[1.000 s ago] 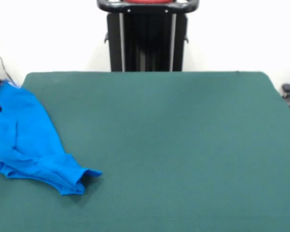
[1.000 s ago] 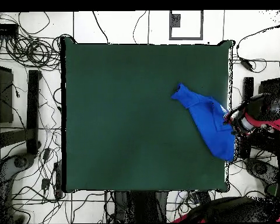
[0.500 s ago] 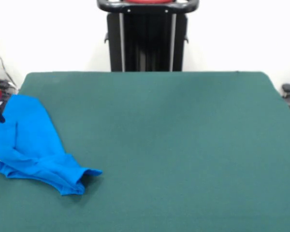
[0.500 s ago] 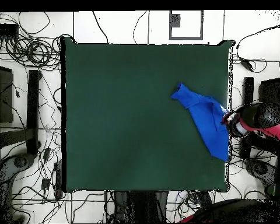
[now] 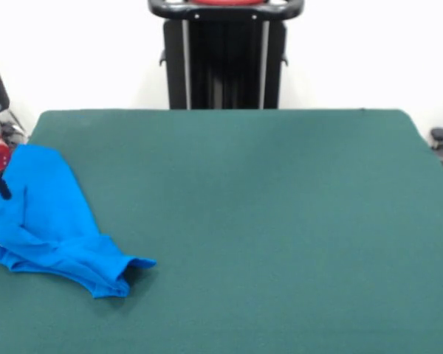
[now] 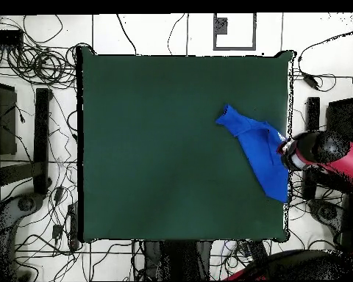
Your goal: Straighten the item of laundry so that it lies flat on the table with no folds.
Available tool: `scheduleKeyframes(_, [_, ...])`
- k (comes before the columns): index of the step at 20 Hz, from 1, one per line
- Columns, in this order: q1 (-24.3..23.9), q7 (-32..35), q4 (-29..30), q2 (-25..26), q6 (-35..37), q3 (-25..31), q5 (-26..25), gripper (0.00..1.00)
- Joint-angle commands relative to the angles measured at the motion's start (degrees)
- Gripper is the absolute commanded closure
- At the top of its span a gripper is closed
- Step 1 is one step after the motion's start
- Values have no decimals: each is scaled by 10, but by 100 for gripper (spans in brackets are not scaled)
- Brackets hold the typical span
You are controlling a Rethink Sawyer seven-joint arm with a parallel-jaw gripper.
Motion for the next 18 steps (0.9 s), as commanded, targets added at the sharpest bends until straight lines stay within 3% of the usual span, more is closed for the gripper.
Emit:
scheduleKeyframes(1, [31, -59, 65, 30, -94, 62, -34, 0])
scheduleKeyframes(11, [78, -9, 22, 39, -74, 13, -67, 0])
scheduleKeyframes(15, [102, 98, 25, 39, -133, -20, -64, 0])
scheduleKeyframes(18, [115, 149, 13, 44, -133, -39, -46, 0])
